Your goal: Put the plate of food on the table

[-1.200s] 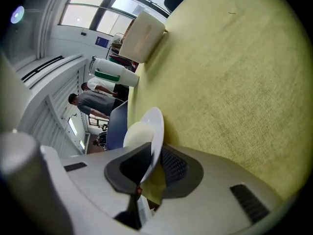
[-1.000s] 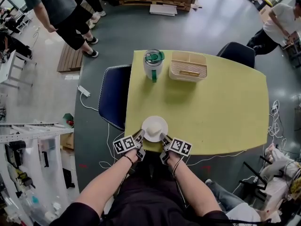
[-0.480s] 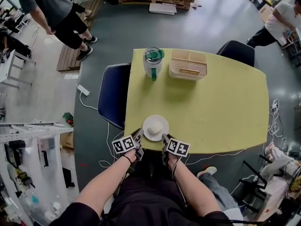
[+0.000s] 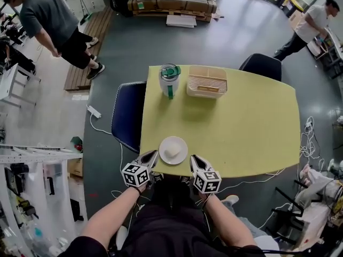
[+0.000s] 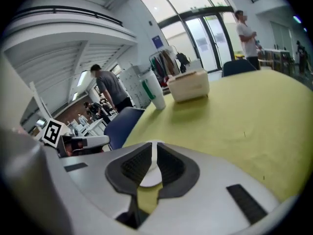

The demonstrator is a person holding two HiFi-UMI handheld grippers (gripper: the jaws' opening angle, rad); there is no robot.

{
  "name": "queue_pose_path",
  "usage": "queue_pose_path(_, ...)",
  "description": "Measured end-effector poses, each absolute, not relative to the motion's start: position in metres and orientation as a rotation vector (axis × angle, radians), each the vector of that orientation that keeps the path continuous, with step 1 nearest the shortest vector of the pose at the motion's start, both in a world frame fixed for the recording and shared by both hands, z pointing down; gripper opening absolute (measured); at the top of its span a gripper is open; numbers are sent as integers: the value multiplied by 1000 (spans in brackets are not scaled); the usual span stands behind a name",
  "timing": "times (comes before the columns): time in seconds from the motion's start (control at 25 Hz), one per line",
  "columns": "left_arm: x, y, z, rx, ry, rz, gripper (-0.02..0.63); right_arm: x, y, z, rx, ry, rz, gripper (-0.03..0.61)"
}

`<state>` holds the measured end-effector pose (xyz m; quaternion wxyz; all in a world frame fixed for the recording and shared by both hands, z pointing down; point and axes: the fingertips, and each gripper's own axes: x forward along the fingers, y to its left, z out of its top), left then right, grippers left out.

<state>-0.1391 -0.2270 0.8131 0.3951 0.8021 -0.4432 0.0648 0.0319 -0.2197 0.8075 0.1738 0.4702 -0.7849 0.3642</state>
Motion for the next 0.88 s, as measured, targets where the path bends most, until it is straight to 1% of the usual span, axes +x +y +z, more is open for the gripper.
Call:
queue_pose_path(0.12,-129,-234,766,2211,-1118,191,9,27,-231,758,1321,-2361,836,33)
queue_pose_path(0.44,-92,-233,636,2600,-1113,192,9,8,-238,627,1283,-2619,381,28)
queue_pose_path(0.64,-84,-225,575,2705,-1140,136,9,10,-232,566,1311,-2709,265,25)
queue_pose_path(0.88,-77,-215,525,2770,-1156,49,9,27,-223,524,1345,-2748,205,21)
